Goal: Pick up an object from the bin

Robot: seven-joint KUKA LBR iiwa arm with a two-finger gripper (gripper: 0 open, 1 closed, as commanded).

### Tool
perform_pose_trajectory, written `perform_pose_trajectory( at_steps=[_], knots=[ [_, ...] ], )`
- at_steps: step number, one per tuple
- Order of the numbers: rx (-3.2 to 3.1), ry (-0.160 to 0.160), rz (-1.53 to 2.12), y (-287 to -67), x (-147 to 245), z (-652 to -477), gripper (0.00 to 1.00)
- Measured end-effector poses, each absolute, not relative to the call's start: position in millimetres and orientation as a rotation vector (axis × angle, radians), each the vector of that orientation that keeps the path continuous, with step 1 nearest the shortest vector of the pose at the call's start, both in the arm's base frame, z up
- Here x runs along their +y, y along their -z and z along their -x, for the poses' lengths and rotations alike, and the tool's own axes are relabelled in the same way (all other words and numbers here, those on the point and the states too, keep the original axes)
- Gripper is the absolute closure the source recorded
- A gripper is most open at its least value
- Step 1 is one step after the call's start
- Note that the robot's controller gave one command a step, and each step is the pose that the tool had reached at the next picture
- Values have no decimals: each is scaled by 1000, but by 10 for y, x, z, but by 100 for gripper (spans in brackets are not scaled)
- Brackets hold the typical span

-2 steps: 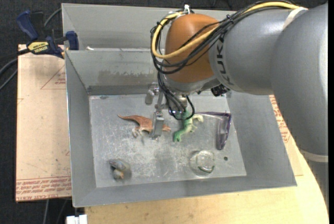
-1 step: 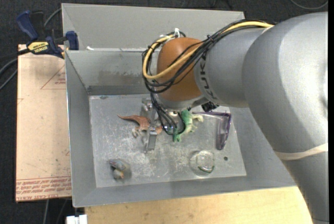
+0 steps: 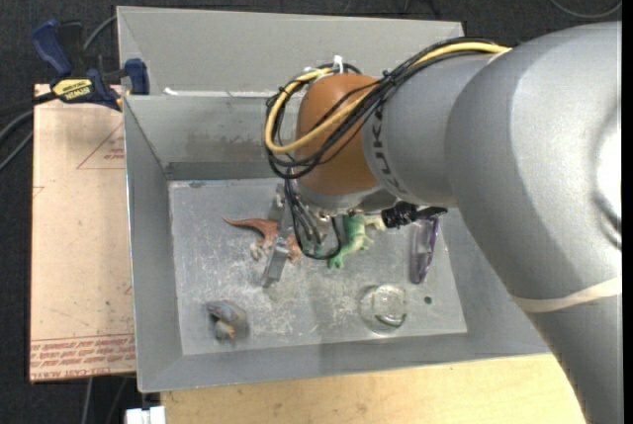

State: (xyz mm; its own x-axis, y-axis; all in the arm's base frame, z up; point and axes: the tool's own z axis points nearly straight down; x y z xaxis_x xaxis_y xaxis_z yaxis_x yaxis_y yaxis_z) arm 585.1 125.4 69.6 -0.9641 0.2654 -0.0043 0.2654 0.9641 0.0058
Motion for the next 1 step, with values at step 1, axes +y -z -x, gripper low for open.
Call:
perform_pose_trajectory(
  at_steps=[1],
  knots=[
    [3137, -8, -100, -696, 1221, -5926, 100]
  ],
)
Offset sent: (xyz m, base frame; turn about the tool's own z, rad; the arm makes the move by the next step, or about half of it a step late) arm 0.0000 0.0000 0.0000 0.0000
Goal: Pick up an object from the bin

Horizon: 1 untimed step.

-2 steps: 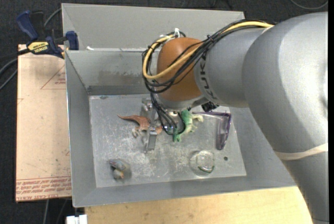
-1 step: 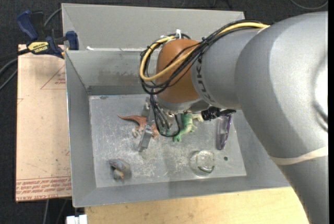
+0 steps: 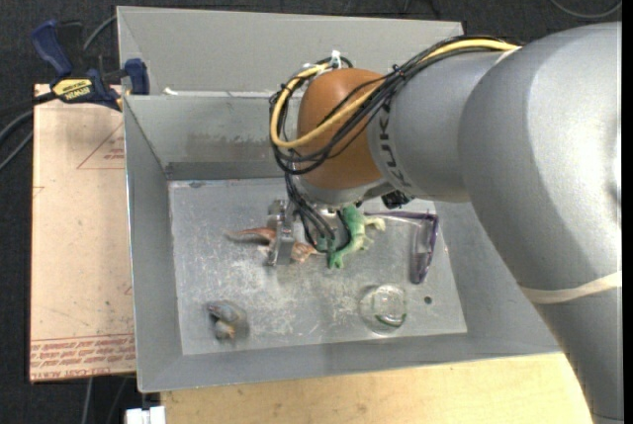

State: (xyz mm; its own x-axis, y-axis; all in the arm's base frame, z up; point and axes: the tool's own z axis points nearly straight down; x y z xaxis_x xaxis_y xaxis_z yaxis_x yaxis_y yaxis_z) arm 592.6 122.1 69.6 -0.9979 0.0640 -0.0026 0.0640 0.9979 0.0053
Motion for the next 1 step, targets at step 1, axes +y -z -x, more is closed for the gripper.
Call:
perform_pose_trajectory(
  at_steps=[1],
  knots=[
    [3137, -8, -101, -695, 1221, -5925, 100]
  ],
)
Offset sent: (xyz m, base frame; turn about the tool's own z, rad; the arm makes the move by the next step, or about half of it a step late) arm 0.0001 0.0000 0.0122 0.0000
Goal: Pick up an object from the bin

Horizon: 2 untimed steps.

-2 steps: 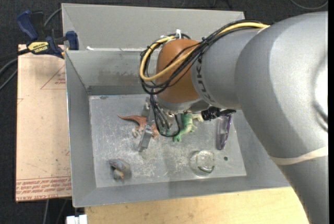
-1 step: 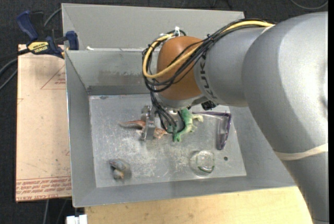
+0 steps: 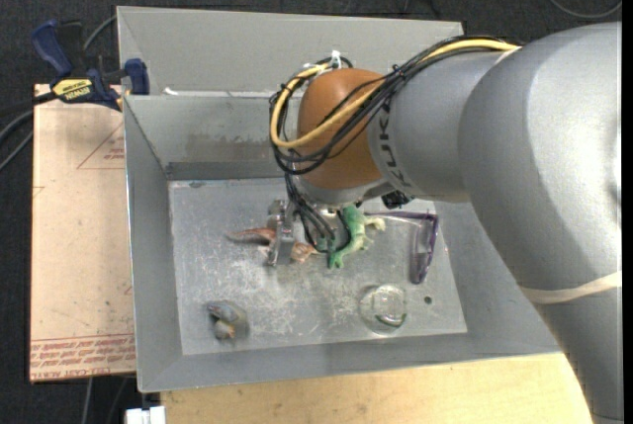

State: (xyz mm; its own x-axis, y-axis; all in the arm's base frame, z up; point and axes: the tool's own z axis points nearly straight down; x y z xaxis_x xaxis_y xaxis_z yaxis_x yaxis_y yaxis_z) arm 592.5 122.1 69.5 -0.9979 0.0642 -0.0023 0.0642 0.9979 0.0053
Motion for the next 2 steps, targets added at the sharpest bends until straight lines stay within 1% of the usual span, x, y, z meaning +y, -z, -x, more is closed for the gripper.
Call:
perform_pose_trajectory(
  at_steps=[1, 2],
  knots=[
    [3139, -8, -101, -704, 1220, -5921, 100],
    [3146, -6, -102, -764, 1217, -5901, 100]
  ],
)
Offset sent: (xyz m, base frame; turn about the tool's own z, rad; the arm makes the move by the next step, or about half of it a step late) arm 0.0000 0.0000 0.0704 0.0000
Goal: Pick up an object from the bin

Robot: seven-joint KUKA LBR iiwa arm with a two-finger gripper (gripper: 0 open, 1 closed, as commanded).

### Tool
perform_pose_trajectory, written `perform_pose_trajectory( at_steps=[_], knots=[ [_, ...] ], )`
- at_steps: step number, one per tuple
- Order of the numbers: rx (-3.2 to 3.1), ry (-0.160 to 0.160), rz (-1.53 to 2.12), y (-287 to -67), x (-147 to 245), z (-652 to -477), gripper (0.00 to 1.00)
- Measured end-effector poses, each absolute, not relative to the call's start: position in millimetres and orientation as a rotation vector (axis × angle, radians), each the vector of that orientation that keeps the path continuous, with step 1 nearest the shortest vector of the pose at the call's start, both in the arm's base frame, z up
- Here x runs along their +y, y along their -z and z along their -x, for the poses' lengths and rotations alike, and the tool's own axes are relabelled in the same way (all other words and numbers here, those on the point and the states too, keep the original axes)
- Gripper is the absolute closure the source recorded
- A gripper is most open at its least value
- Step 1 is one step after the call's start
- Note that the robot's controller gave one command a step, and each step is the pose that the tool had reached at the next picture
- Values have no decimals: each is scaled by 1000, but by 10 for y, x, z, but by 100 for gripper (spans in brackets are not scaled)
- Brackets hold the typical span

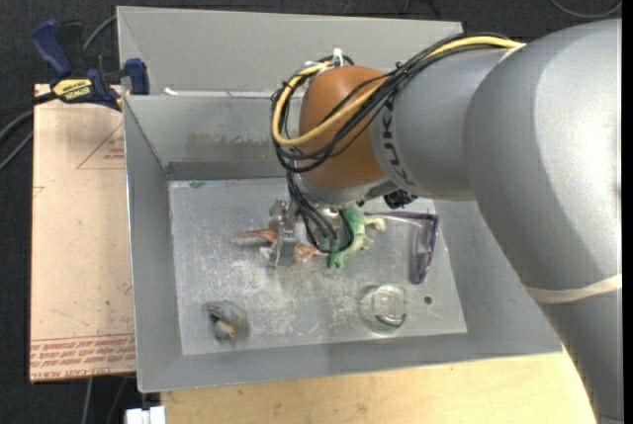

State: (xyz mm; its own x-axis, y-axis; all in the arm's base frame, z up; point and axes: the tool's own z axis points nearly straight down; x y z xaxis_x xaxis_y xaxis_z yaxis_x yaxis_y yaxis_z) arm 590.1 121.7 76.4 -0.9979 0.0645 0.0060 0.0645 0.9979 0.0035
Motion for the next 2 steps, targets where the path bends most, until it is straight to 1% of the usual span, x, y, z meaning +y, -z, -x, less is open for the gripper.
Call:
perform_pose_trajectory(
  at_steps=[2],
  knots=[
    [-3140, 8, 102, -1111, 1220, -5917, 100]
  ],
)
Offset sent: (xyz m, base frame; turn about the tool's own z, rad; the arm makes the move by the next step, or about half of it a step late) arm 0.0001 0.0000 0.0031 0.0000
